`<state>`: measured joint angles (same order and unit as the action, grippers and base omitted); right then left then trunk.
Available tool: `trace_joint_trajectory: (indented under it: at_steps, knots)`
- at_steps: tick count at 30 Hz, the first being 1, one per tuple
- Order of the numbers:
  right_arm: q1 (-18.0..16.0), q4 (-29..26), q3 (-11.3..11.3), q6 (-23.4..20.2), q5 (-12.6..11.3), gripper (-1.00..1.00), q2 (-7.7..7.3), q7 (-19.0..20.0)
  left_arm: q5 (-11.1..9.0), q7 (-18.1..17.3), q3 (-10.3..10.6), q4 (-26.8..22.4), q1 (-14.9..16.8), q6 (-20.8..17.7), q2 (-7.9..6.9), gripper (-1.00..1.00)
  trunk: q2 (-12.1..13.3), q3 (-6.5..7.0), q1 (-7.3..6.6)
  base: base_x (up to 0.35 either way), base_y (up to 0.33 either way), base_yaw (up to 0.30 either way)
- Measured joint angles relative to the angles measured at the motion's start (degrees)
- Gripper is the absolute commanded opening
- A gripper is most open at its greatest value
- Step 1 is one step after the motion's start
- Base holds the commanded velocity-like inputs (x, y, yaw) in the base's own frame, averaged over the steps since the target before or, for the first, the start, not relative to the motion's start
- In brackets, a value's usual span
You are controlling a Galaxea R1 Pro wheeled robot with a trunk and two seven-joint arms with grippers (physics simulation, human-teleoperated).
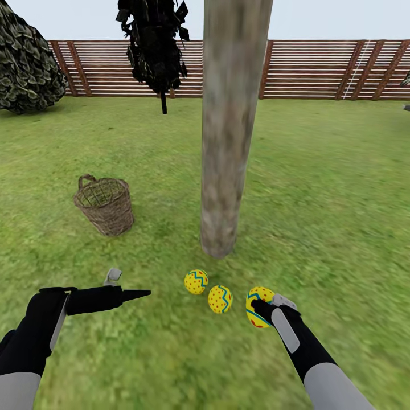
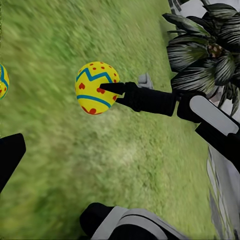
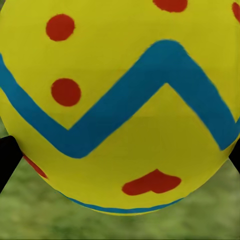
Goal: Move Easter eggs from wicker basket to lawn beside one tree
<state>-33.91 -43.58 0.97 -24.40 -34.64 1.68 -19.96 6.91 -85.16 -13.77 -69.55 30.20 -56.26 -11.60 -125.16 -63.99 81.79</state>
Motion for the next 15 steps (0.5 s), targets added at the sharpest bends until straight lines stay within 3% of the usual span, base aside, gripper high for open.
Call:
trace_joint_trajectory:
  at_steps: [15]
  knots:
    - [0.0,0.0,0.02,0.01,0.02,-1.0,0.0,0.05,-0.03,-0.08,0.03,-0.09,0.0,0.0,0.03,1.0,-6.02,-2.69,3.3,0.0,0.0,0.0]
